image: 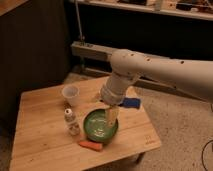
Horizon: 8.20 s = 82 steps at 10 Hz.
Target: Drag the pepper across the table
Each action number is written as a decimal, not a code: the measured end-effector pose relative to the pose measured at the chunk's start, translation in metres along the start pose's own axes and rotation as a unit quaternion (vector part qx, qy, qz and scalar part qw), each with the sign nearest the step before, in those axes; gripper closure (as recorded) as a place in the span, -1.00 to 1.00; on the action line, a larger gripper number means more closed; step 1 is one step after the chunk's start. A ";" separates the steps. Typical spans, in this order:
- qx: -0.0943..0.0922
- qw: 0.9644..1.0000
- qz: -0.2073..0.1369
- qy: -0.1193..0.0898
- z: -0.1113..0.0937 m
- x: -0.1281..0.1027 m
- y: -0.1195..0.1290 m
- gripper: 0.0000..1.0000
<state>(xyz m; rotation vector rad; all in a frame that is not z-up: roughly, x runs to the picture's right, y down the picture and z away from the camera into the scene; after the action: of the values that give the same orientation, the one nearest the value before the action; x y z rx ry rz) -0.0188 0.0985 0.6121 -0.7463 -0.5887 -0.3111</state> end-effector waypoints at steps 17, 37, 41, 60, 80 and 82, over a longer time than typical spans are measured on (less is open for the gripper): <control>-0.001 1.000 0.000 0.000 0.001 0.000 0.000 -0.60; 0.003 0.994 0.113 0.001 0.064 0.013 0.130 -0.60; -0.051 0.992 0.115 -0.013 0.138 -0.009 0.162 -0.60; -0.075 0.968 0.236 0.043 0.217 0.074 0.121 -0.60; 0.007 0.982 0.179 0.064 0.212 0.054 0.064 -0.60; 0.013 0.983 0.169 0.068 0.216 0.051 0.059 -0.60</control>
<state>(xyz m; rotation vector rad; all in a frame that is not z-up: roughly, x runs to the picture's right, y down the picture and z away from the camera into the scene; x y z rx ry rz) -0.0347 0.2909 0.7373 -0.7782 -0.3282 -0.0387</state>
